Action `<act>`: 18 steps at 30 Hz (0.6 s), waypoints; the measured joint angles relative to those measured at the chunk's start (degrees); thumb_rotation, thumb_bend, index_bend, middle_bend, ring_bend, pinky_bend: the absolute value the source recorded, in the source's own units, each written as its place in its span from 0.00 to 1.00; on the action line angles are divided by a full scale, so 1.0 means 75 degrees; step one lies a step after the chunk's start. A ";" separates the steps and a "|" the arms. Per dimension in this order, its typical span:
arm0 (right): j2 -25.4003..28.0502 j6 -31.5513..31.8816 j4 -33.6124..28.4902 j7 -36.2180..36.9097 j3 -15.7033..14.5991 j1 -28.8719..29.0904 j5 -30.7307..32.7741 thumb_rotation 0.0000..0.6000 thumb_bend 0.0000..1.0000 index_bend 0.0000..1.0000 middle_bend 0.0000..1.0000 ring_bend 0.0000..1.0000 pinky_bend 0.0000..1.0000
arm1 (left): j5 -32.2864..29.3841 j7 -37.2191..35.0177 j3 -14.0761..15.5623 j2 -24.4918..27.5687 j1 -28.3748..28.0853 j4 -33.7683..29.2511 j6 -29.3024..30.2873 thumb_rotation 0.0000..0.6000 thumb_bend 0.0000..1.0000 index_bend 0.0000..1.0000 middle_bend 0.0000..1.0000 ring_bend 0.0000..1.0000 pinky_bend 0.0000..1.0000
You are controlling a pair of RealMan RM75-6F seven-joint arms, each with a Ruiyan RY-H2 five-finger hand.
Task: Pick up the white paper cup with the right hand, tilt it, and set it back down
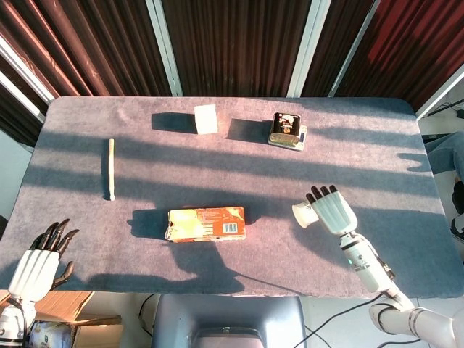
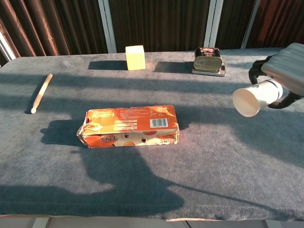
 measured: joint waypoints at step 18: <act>0.0067 -0.1340 -0.0019 -0.7410 -0.0428 0.0212 -0.1013 1.00 0.34 0.58 0.48 0.40 0.52 | -0.0066 -0.0119 -0.0009 0.0063 -0.0017 -0.0036 -0.0071 1.00 0.41 0.18 0.00 0.00 0.22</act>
